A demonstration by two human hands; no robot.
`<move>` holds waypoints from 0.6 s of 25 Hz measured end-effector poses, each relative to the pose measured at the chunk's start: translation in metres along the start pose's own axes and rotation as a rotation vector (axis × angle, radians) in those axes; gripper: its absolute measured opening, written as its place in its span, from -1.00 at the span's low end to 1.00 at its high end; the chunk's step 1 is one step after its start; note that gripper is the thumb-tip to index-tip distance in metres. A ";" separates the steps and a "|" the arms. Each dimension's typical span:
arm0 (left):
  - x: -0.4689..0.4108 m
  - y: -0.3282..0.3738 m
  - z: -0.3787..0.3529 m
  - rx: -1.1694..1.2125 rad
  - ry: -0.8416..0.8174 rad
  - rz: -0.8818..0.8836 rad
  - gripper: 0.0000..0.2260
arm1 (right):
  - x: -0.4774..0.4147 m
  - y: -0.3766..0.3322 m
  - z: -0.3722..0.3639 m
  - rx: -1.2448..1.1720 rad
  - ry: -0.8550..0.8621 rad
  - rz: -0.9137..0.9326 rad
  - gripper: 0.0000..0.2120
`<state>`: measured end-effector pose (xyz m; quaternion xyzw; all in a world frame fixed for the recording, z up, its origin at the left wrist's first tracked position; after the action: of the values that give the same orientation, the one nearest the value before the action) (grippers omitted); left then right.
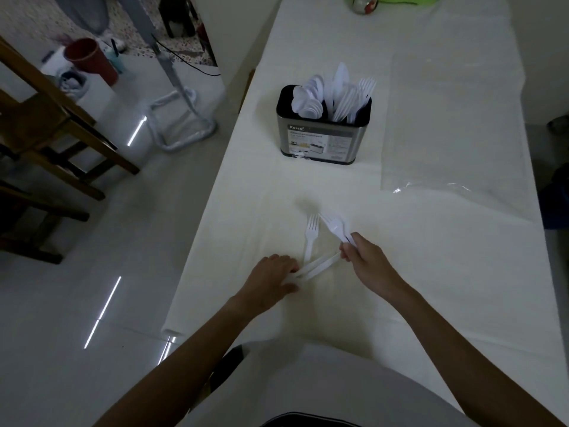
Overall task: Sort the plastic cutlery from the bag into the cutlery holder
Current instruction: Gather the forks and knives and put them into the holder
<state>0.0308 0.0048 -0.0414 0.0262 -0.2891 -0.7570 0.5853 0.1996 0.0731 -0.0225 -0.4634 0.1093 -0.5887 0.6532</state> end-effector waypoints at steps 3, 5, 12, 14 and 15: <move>0.000 0.002 0.000 -0.008 -0.070 -0.027 -0.77 | -0.006 -0.009 0.004 0.197 0.046 0.114 -0.81; 0.001 0.004 0.001 0.008 -0.133 -0.072 -0.80 | -0.008 -0.016 0.002 0.316 0.039 0.180 -0.85; -0.019 0.014 0.024 0.381 -0.205 -0.121 -0.84 | -0.001 -0.018 -0.018 0.037 -0.334 -0.040 -0.78; -0.022 0.012 0.028 0.398 -0.236 -0.092 -0.74 | 0.004 -0.012 -0.022 -0.028 -0.392 -0.127 -0.78; -0.024 0.010 0.031 0.428 -0.232 -0.084 -0.72 | 0.007 -0.010 -0.022 -0.044 -0.386 -0.136 -0.79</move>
<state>0.0358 0.0379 -0.0179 0.0745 -0.5071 -0.7001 0.4971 0.1790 0.0579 -0.0243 -0.5881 -0.0365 -0.5292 0.6106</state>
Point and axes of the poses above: each hand's wrist, its own x-axis away from the middle knuckle, its own z-axis out of the back of the hand, y = z × x, the point moved 7 cm from there along -x, towards the middle knuckle, and after that the axes turned 7 degrees about -z, right-handed, at the moved point
